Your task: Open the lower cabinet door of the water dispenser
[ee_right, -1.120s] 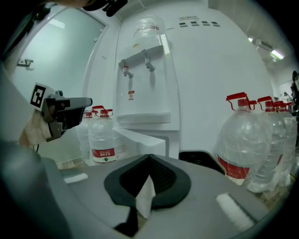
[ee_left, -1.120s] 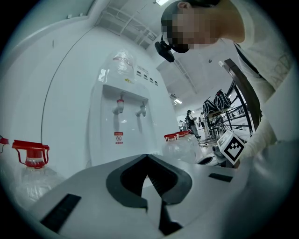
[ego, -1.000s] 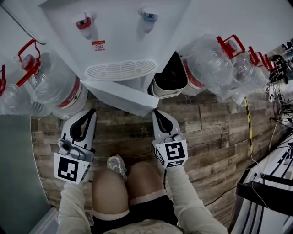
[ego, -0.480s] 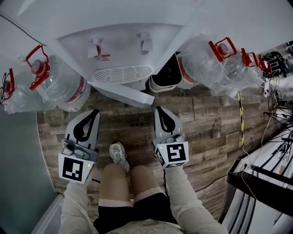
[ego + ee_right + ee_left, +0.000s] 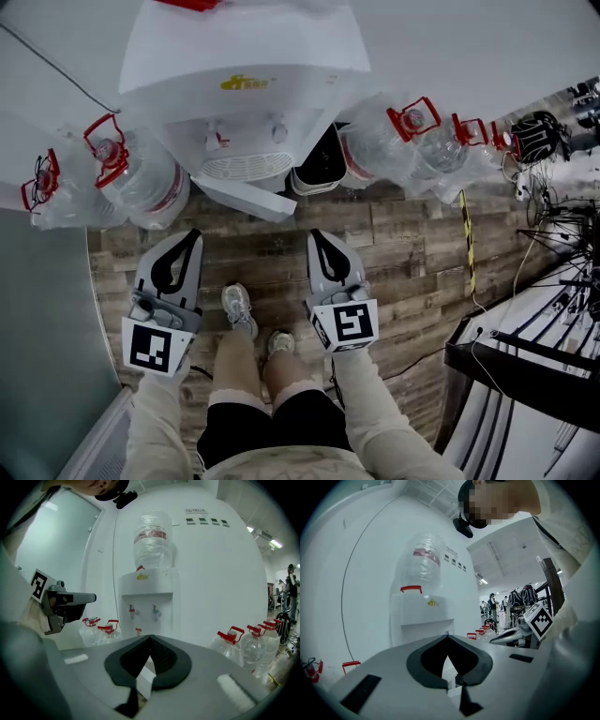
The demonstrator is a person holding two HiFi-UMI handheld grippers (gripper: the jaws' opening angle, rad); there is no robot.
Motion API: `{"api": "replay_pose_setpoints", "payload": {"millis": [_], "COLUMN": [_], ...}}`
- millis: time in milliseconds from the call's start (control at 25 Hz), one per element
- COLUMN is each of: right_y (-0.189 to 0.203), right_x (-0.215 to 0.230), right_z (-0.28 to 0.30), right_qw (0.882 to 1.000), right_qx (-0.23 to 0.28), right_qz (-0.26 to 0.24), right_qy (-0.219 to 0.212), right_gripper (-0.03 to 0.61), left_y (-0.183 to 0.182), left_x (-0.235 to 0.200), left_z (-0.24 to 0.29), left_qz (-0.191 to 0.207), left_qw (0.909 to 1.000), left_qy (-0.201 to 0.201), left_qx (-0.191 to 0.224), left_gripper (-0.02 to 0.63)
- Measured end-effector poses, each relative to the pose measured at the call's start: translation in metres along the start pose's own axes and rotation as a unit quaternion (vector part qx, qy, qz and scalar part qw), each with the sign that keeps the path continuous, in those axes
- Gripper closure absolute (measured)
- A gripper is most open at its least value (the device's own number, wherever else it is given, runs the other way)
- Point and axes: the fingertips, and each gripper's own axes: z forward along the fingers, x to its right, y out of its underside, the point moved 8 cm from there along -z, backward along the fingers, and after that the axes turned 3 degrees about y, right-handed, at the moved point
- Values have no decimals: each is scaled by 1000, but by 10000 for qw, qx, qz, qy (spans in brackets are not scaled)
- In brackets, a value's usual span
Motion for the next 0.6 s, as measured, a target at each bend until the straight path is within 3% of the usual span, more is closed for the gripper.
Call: {"api": "replay_pose_setpoints", "payload": {"millis": [600], "right_y": [-153], "right_x": [-23], "right_z": [-85], "right_qw": [9996], "right_qx": [261], "right_qz": [-78], "right_qy": [-60], "right_gripper": [569], "left_y": [-151], "left_x": [32], "left_z": [-65], "left_qz": [82], "left_qw": [9993], "left_qy": [-175], "left_qx": [327], "left_gripper": [612]}}
